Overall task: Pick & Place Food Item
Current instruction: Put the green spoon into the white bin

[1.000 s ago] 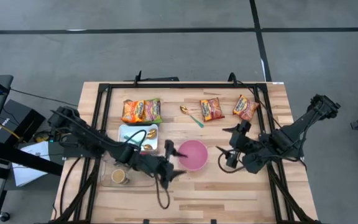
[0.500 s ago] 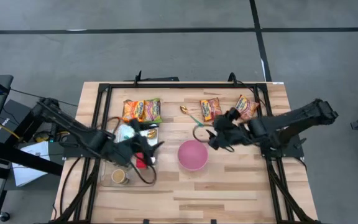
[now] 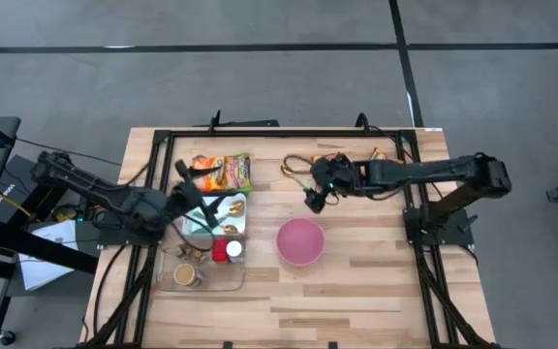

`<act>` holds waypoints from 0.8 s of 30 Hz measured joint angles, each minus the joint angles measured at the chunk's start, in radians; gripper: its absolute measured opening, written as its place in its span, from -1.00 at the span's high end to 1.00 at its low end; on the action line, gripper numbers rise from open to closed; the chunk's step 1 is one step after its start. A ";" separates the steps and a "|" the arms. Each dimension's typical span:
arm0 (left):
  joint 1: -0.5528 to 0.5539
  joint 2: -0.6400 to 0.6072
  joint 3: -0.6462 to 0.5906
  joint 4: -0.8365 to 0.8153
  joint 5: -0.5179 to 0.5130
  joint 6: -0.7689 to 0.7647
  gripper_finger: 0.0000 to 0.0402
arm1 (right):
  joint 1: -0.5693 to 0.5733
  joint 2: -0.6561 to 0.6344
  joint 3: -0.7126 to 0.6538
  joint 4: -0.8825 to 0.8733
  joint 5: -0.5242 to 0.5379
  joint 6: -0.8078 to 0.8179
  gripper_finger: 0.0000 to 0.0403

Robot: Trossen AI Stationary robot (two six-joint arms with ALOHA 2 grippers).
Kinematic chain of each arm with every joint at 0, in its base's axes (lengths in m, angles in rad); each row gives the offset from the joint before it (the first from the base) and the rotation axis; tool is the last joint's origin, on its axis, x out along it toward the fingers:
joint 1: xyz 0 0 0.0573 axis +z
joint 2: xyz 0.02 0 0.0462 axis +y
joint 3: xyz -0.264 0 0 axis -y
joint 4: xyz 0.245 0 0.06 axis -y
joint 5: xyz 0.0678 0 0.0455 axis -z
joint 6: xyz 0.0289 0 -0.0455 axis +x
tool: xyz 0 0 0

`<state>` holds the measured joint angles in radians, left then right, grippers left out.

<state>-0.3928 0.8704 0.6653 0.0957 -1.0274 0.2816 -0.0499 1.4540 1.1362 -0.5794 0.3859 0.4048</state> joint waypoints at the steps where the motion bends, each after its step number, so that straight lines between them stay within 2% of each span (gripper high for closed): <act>1: 0.011 -0.023 -0.021 0.059 0.035 0.035 -0.44 | -0.019 0.012 0.000 0.008 -0.006 -0.002 -0.71; 4: 0.045 -0.072 -0.076 0.221 0.144 0.107 -0.44 | -0.083 0.056 0.001 0.000 -0.058 -0.005 -0.71; 8: 0.080 -0.099 -0.128 0.356 0.293 0.148 -0.44 | -0.171 0.147 0.001 0.006 -0.125 -0.032 -0.67; 16: 0.091 -0.097 -0.136 0.438 0.539 0.156 -0.44 | -0.273 0.347 0.071 0.042 -0.181 -0.074 -0.54; 24: 0.086 -0.096 -0.136 0.431 0.573 0.156 -0.44 | -0.258 0.519 0.280 -0.065 -0.201 -0.125 -0.52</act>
<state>-0.3071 0.7746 0.5297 0.5270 -0.4545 0.4374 -0.3084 1.9732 1.4161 -0.6439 0.1853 0.2800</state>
